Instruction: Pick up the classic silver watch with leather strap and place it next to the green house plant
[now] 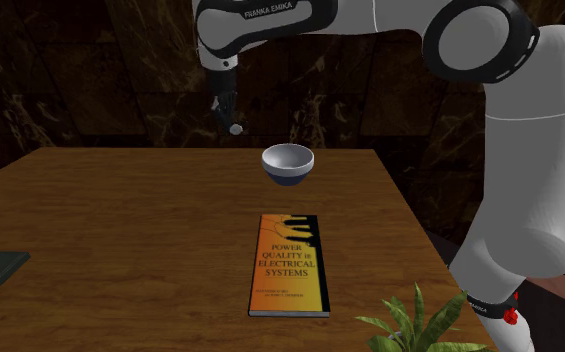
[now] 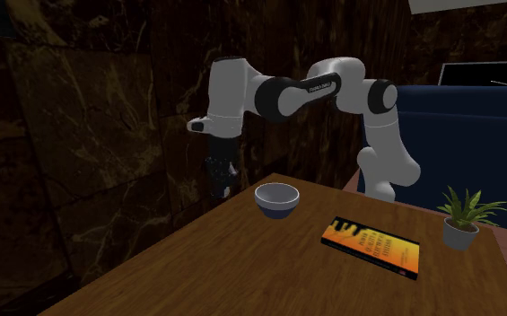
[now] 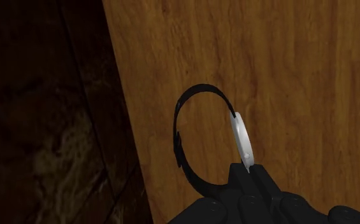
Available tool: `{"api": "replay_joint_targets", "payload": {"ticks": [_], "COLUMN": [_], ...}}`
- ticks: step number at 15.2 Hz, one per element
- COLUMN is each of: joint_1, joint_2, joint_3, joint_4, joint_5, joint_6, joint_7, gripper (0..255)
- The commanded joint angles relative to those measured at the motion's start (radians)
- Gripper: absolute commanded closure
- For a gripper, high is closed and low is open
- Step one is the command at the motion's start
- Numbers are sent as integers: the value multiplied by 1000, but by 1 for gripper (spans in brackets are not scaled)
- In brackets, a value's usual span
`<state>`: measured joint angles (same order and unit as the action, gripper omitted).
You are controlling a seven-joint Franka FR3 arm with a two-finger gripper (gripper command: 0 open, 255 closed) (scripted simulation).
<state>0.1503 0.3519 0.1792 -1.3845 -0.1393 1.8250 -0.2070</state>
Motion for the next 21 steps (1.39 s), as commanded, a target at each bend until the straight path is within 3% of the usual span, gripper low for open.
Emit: {"api": "replay_joint_targets", "payload": {"ticks": [1, 13, 21], "joint_1": [2, 18, 44], "joint_2": [4, 53, 142], "joint_3": [0, 1, -2], "joint_4": [35, 272, 527], "joint_5": [0, -6, -22], "joint_6": [-31, -219, -384], "joint_7": [-2, -15, -26], "gripper": [255, 255, 255]}}
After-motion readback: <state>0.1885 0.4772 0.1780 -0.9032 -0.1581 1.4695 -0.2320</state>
